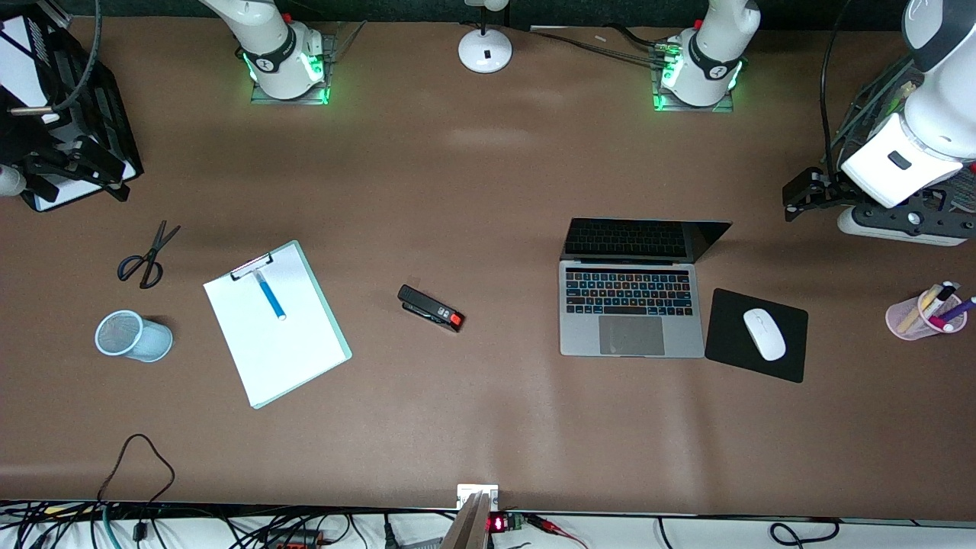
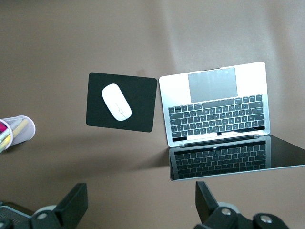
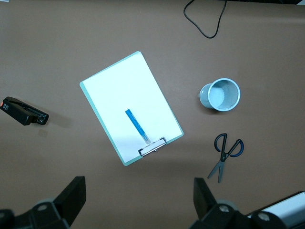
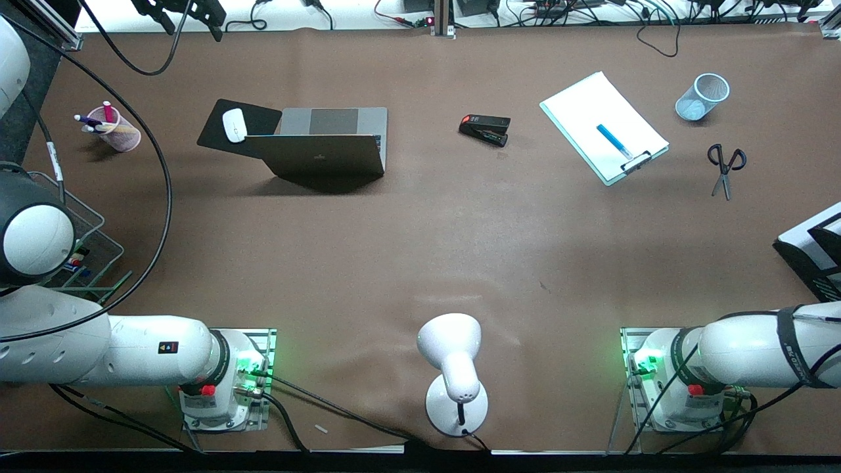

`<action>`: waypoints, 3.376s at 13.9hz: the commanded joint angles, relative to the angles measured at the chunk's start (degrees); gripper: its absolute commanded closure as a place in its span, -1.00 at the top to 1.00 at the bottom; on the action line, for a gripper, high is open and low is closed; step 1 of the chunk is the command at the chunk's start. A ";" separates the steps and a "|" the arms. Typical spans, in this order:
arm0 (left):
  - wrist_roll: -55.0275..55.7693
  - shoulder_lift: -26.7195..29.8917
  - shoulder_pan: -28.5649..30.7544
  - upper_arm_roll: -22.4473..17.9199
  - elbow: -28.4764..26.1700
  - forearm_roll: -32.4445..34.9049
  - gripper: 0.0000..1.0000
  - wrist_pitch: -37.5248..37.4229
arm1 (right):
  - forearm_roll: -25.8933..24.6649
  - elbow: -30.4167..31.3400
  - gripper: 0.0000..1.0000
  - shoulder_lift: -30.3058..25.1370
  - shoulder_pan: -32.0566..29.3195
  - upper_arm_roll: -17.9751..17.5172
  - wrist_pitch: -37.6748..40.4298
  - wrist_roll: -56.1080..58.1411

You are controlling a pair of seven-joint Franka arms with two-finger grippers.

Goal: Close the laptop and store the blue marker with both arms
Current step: 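Reach the right gripper down to the blue marker on the clipboard, then grasp the blue marker with the right gripper while the left gripper rises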

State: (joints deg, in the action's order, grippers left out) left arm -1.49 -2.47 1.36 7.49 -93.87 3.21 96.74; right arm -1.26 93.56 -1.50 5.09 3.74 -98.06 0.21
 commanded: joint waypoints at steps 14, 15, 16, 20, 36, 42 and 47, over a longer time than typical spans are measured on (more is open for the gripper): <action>-1.15 -2.19 0.48 0.34 2.28 -1.02 0.78 -1.65 | 2.58 -0.75 1.00 18.61 2.29 -1.01 -13.19 17.34; -0.98 -2.19 0.48 0.34 2.37 -1.02 0.24 -1.65 | 2.49 -0.92 1.00 22.12 3.25 -1.01 -14.17 20.06; -0.71 -2.19 0.40 0.34 2.46 -1.10 -0.19 -1.82 | 1.97 -1.01 1.00 23.98 4.30 -1.01 -15.66 22.52; -0.80 -2.19 0.40 0.16 2.46 -1.10 -0.89 -2.88 | -5.77 -1.01 0.73 32.07 6.95 -0.93 -22.52 25.09; 5.26 2.02 -0.13 2.80 -4.20 -11.90 -1.00 -13.25 | -4.72 1.18 -0.11 41.14 5.89 -1.10 -29.56 31.08; 6.05 3.43 -0.22 9.28 -12.29 -13.06 -1.00 -3.34 | -3.05 1.01 -0.29 41.93 5.89 -1.10 -29.56 31.07; 17.01 5.09 -0.04 14.21 -21.94 -12.97 -1.00 7.73 | -2.87 1.10 -0.35 42.37 5.89 -1.10 -29.47 31.07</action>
State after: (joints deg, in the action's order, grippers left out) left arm 11.02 -1.04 0.67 20.01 -109.79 -9.06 100.19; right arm -5.09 94.54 40.72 11.41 3.00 -127.15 30.20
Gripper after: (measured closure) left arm 0.991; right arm 0.665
